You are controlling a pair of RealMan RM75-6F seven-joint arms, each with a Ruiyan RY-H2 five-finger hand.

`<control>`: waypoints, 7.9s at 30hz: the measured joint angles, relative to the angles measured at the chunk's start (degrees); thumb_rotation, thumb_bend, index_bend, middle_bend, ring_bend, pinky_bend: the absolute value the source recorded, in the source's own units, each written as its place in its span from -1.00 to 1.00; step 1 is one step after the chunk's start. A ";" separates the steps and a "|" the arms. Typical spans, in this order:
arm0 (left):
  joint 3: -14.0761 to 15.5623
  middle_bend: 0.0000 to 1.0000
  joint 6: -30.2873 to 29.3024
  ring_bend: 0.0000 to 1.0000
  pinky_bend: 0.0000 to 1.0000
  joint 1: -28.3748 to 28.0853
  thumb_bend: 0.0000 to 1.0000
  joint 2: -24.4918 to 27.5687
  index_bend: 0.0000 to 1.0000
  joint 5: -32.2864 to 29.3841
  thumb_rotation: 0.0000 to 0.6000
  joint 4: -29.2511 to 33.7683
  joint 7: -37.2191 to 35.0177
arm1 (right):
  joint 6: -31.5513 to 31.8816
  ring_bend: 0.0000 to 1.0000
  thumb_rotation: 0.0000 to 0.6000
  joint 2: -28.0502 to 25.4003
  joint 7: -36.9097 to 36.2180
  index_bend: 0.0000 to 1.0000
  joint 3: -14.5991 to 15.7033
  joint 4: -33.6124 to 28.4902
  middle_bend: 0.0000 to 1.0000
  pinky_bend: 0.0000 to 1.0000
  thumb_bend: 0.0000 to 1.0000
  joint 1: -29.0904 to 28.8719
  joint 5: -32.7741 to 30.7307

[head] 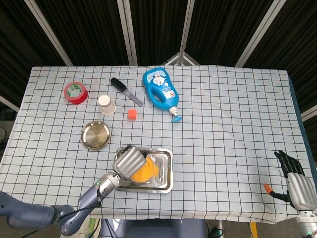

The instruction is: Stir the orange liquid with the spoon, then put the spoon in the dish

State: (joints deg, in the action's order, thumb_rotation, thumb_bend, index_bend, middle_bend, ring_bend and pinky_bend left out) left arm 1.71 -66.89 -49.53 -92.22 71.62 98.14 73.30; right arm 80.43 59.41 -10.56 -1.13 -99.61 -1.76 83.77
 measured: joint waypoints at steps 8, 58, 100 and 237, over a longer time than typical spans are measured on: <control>-0.80 1.00 0.03 1.00 1.00 0.20 0.46 2.66 0.60 1.35 1.00 1.24 -0.13 | -0.10 -1.00 1.00 -0.03 -0.03 -1.00 -0.01 -0.13 -1.00 -1.00 -0.38 -0.02 -0.11; 2.24 1.00 8.26 1.00 1.00 -2.08 0.46 6.48 0.60 22.90 1.00 -1.65 2.86 | -0.02 -1.00 1.00 -0.14 -0.27 -1.00 -0.01 -0.24 -1.00 -1.00 -0.38 0.04 -0.09; -1.83 1.00 9.08 1.00 1.00 1.52 0.46 3.67 0.61 19.40 1.00 -3.38 1.16 | 0.07 -1.00 1.00 -0.18 -0.45 -1.00 0.01 -0.30 -1.00 -1.00 -0.38 0.08 0.02; -10.84 1.00 2.31 1.00 1.00 9.96 0.43 6.11 0.61 5.50 1.00 -8.03 -8.59 | -0.97 -1.00 1.00 -0.81 -2.09 -1.00 -0.09 -1.21 -1.00 -1.00 -0.38 -0.02 -1.04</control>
State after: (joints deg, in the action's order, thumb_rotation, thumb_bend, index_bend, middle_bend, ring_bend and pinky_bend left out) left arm -9.13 -64.58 -39.57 -86.11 77.12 90.11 64.71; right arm 79.46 58.60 -12.65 -1.23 -100.82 -1.77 82.73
